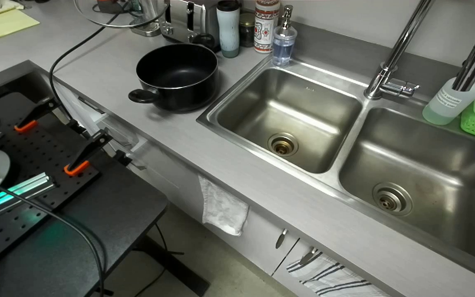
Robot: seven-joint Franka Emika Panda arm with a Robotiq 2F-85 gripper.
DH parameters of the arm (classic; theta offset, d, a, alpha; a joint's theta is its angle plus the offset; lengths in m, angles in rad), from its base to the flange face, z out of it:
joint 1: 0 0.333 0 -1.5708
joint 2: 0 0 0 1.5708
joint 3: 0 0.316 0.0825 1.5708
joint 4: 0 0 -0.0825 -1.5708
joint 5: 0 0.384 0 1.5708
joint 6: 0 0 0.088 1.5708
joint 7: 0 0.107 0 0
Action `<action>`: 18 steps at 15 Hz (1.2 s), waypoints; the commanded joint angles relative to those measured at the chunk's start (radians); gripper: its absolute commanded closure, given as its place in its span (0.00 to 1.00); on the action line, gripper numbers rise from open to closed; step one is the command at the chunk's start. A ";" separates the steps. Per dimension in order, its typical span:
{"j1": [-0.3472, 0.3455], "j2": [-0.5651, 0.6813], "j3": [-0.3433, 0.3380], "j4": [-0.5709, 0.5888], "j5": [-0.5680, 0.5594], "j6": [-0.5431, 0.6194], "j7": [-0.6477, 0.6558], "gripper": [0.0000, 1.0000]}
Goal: Put the lid on the pot
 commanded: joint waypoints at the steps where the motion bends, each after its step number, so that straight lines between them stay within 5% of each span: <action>1: -0.015 -0.042 -0.024 -0.029 0.051 0.013 0.040 0.74; 18: -0.102 -0.048 -0.120 -0.115 0.140 0.025 0.076 0.74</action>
